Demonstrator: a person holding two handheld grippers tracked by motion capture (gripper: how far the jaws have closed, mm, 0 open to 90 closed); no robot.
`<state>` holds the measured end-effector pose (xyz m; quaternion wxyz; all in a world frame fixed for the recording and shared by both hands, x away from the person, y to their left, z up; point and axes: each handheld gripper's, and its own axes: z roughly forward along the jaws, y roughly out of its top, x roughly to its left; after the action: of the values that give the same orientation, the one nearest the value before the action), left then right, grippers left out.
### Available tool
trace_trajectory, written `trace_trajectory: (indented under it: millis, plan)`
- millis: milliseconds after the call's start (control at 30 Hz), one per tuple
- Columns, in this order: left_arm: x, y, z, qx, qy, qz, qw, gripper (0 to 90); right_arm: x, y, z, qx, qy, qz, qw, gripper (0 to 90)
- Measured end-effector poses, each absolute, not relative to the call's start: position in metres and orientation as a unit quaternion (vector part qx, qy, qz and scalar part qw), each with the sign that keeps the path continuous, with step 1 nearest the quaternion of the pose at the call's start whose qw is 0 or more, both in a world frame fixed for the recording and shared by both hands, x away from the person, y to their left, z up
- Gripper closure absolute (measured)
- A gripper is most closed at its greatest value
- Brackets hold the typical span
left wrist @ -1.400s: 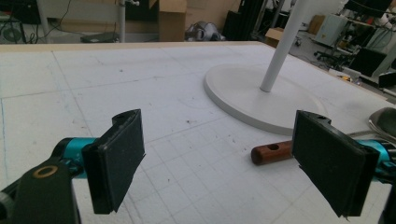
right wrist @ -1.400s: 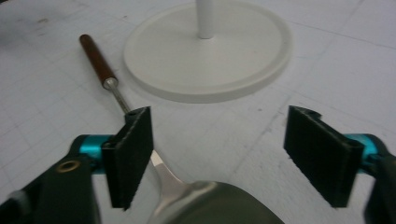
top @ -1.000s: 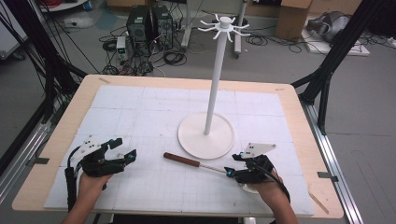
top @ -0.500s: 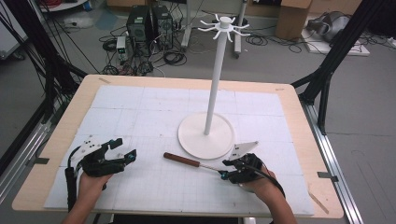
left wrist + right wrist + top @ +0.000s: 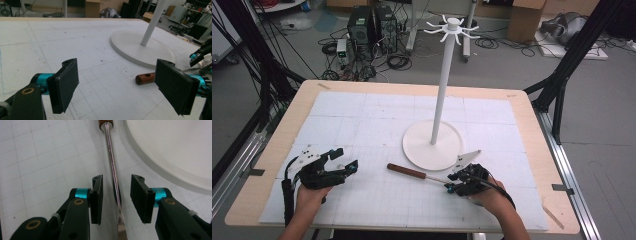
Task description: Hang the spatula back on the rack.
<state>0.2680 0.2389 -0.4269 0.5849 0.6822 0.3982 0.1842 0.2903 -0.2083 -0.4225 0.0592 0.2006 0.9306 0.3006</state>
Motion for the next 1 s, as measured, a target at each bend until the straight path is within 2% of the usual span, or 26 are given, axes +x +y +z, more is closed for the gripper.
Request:
trace_trajectory:
  millis: [200,500,1000]
  plan:
    - [0.268,0.239,-0.427,0.682,0.399,0.184,0.585,20.4,0.292,-0.207,-0.425,0.195,0.935,0.292,0.054,71.5]
    - [0.268,0.239,-0.427,0.683,0.399,0.183,0.584,20.8,0.296,-0.204,-0.424,0.191,0.940,0.281,0.042,79.8]
    - [0.269,0.239,-0.428,0.685,0.400,0.182,0.581,21.8,0.300,-0.198,-0.421,0.180,0.950,0.252,0.035,81.3]
